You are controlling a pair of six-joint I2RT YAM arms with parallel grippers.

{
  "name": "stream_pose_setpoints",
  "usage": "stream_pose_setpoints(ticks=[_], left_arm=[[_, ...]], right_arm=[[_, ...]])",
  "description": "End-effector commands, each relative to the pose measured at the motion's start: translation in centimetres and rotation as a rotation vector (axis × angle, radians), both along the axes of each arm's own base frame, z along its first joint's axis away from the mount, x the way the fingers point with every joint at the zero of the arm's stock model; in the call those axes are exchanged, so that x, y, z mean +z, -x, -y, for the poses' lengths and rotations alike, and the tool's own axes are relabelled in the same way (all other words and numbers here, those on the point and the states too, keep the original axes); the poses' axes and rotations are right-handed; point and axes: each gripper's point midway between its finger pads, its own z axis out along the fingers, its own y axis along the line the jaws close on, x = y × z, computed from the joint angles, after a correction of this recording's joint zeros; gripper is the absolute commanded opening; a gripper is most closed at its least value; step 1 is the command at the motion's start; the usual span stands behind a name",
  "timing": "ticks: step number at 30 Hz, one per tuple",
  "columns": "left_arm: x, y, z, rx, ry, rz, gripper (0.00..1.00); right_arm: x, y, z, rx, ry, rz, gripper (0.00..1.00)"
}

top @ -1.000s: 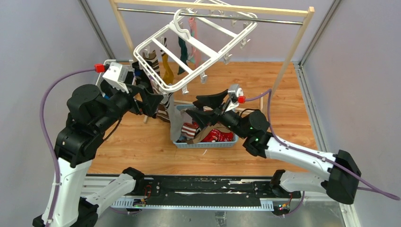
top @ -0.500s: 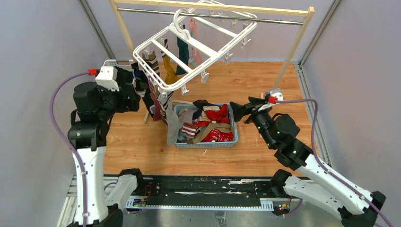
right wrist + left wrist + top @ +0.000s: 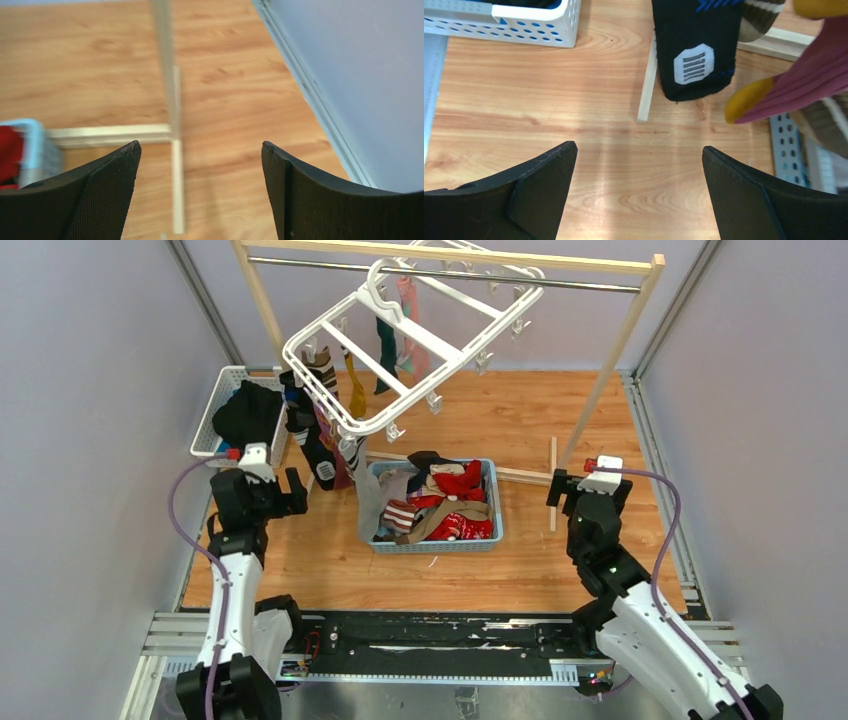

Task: Clip the socks to the hanger
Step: Reset both arms

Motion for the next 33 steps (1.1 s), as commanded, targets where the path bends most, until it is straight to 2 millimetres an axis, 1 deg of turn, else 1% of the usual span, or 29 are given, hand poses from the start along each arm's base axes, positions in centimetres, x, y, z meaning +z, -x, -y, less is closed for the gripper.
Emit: stream_pose_setpoints(ticks=[1, 4, 7, 9, 12, 14, 16, 19, 21, 23, 26, 27, 29, 30, 32, 33], left_arm=[[1.5, -3.3, -1.1, 0.028, -0.055, 0.32, 1.0], [-0.4, -3.9, -0.5, -0.015, -0.062, 0.367, 1.0], [-2.5, -4.5, -0.3, -0.03, -0.042, 0.365, 1.0], [-3.4, -5.1, -0.1, -0.035, -0.022, 0.362, 1.0], [-3.5, -6.5, -0.2, -0.021, 0.025, 0.359, 1.0], [-3.5, -7.4, -0.3, -0.009, 0.051, 0.364, 1.0], [-3.6, -8.0, -0.2, -0.006, 0.067, 0.362, 1.0], [-3.5, -8.4, 0.0, 0.0, 0.069, 0.381, 1.0], [-2.9, -8.5, 0.0, 0.007, 0.025, 0.434, 1.0], [-3.0, -8.4, 0.7, -0.024, 0.018, 0.446, 1.0], [-3.0, -8.0, 1.4, -0.036, -0.022, 0.456, 1.0], [-2.9, -7.8, 1.7, -0.048, -0.044, 0.47, 1.0], [-3.3, -7.3, 2.4, -0.064, -0.085, 0.488, 1.0], [-3.8, -7.0, 2.7, -0.07, -0.118, 0.484, 1.0], [-3.6, -7.4, 3.3, -0.08, -0.126, 0.526, 1.0], [-3.8, -7.7, 3.3, -0.086, -0.126, 0.507, 1.0]], right_arm=[[-2.0, -0.2, 5.1, -0.232, 0.061, 0.0, 0.89], [-3.7, -0.8, 7.3, -0.33, 0.037, -0.034, 0.89], [-4.8, -1.4, 8.8, -0.388, 0.037, -0.038, 0.89], [-5.6, -1.8, 9.7, -0.419, 0.05, -0.045, 0.89], [-7.2, -2.3, 10.3, -0.427, 0.068, -0.052, 0.89], [-8.5, -2.7, 10.1, -0.4, 0.083, -0.078, 0.89], [-9.5, -3.3, 9.4, -0.347, 0.076, -0.073, 0.89], [-10.4, -4.4, 8.4, -0.284, 0.069, -0.072, 0.89], [-10.8, -4.8, 8.5, -0.285, 0.091, -0.076, 0.89], [-11.8, -5.1, 8.3, -0.271, 0.099, -0.094, 0.9], [-12.1, -6.1, 6.5, -0.131, 0.144, -0.081, 0.9], [-12.5, -6.2, 5.9, -0.093, 0.151, -0.093, 0.9], [-12.8, -6.0, 5.8, -0.088, 0.15, -0.063, 0.9], [-12.5, -6.1, 5.7, -0.079, 0.161, -0.028, 0.9], [-12.5, -6.4, 5.6, -0.092, 0.192, -0.032, 0.9], [-13.0, -6.5, 5.6, -0.095, 0.185, -0.062, 0.9]])
